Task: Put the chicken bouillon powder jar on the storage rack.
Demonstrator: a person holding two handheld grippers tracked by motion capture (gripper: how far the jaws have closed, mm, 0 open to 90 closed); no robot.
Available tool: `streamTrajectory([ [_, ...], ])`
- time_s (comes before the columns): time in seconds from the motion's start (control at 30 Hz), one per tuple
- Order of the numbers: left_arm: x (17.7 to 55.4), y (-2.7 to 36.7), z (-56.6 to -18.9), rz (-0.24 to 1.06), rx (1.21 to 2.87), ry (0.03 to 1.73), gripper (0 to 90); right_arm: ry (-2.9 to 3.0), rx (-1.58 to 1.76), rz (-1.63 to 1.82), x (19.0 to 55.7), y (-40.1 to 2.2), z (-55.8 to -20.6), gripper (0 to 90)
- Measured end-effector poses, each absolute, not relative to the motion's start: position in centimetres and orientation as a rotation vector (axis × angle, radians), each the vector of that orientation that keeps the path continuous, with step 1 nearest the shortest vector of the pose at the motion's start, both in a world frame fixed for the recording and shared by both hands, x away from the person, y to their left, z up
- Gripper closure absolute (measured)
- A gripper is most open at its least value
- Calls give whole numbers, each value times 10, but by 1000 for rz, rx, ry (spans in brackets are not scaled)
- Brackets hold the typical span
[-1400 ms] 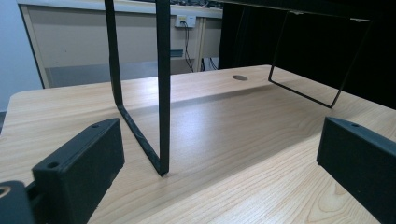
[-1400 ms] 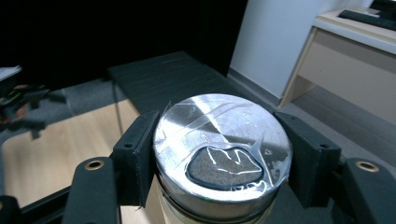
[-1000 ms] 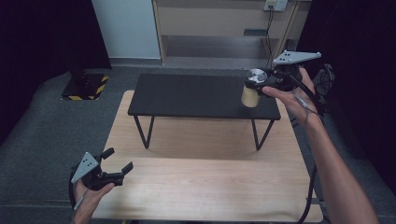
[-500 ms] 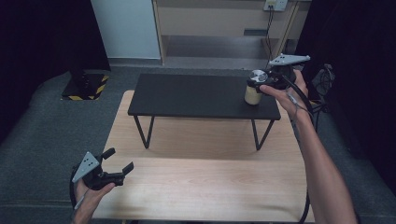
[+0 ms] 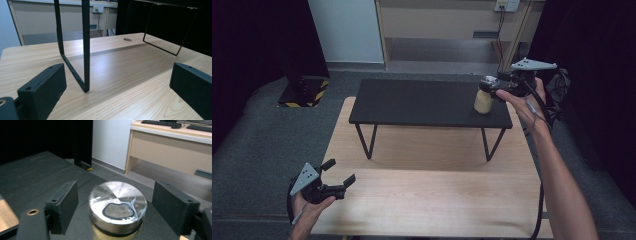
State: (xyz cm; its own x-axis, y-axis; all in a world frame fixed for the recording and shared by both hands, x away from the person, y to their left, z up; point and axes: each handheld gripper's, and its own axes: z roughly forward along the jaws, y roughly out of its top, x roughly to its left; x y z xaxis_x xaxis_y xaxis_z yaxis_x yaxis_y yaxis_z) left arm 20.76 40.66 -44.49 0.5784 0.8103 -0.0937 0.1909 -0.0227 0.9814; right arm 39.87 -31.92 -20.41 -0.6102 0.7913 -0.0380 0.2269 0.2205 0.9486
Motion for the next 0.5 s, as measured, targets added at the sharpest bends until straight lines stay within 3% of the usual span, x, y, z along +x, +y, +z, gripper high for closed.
streamTrajectory([
  [0.17,208,406,-445,612,1553,870,0,1961,907,1422,379,-331,-190,187],
  [0.5,206,402,-442,612,1559,850,0,1926,853,1428,300,-357,-172,99],
])
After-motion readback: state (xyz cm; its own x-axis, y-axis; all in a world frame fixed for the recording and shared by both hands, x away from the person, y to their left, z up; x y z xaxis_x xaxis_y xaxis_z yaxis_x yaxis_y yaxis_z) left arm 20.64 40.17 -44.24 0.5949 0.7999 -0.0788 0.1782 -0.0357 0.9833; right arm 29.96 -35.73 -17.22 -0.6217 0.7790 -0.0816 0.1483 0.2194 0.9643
